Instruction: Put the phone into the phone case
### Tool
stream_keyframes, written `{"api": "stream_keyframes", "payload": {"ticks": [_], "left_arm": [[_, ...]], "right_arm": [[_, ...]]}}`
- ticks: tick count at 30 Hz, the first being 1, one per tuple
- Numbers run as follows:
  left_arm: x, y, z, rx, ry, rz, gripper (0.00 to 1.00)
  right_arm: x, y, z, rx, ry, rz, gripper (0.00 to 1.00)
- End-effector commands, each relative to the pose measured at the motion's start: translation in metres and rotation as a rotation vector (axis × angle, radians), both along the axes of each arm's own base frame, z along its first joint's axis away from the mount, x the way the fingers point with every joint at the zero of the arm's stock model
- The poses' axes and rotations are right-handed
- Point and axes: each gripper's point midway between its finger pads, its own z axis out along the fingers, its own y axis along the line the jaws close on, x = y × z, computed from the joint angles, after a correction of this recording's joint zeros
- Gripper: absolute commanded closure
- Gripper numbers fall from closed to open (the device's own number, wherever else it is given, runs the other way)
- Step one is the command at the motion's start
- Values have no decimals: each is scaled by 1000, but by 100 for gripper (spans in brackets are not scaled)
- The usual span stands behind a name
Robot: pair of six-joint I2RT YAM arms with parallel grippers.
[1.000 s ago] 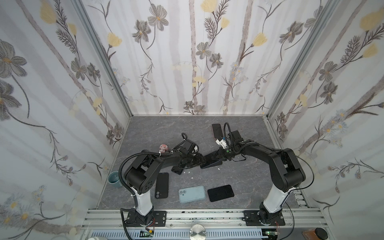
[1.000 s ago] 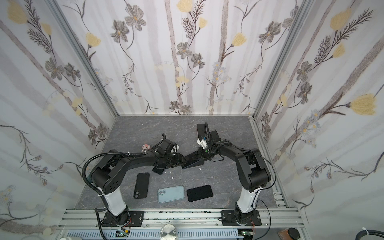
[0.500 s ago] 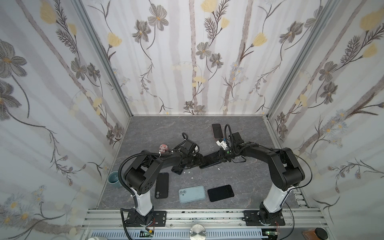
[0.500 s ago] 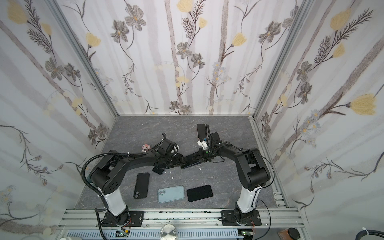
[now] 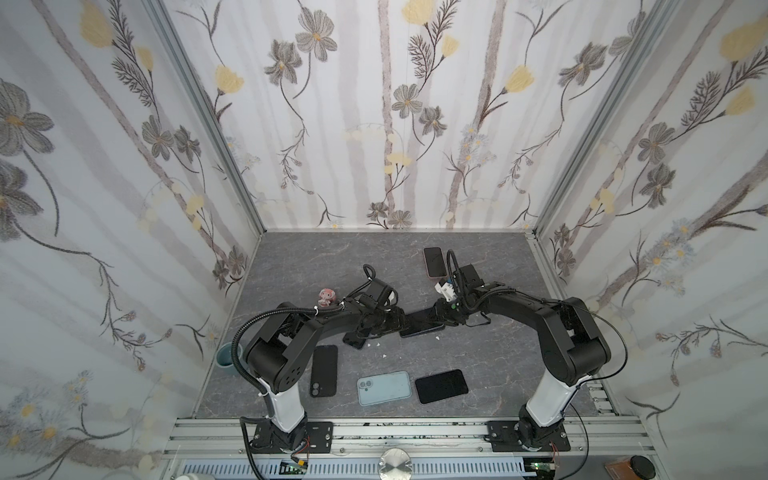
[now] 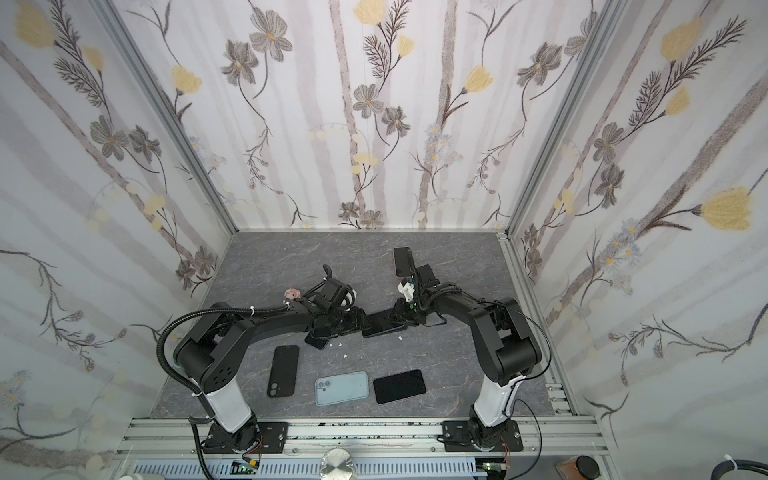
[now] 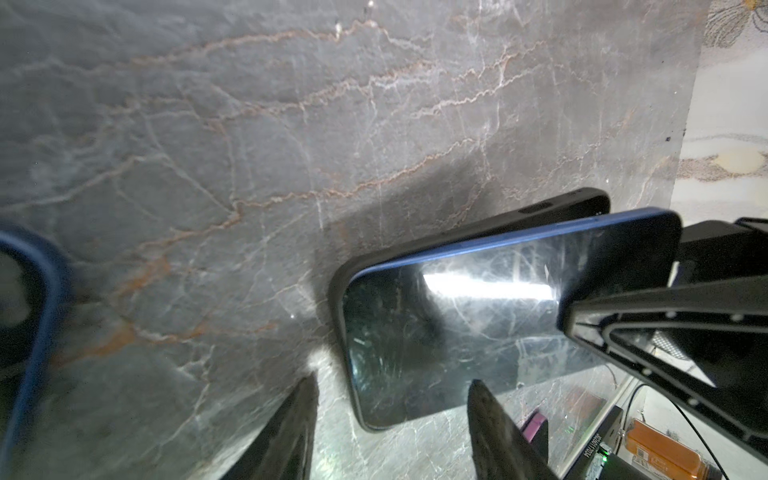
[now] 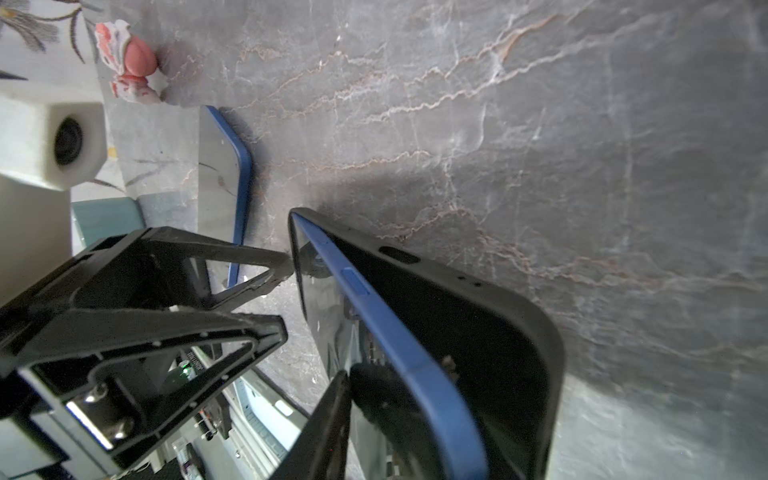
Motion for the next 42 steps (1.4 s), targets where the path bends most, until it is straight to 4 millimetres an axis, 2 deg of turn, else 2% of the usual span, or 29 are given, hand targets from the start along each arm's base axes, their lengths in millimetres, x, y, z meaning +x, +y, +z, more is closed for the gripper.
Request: {"api": "stream_keyframes", "payload": {"ticks": [1,8,17,20,23,25,34,36,42], "left_arm": [[1,3,2,15,-21,-6,43],[1,4,4,23,-28,-12,43],[4,15,7,90,-65,-8,43],[4,18,8,107,-76,-13,45],[3,18,3,115,-63,-23,49],[0,18,-3,121,-44,-32,55],[-4,21,-16,138,-14,-36,57],[-6,19,-18,132,-5,-45,64],[-10,15,-23,116,18,-57,64]], "right_arm": [[3,-5,6,-62,-20,-14,59],[3,-9,13,-116,-40,-16,43],[2,-21,19,-167,-62,-31,44],[0,-24,19,-166,-60,-27,50],[-4,-28,11,-164,-41,-21,66],[-7,-29,5,-163,-24,-17,73],[-13,-27,-12,-151,20,-3,80],[-14,-26,-15,-145,29,1,85],[-17,-23,-20,-132,51,13,88]]}}
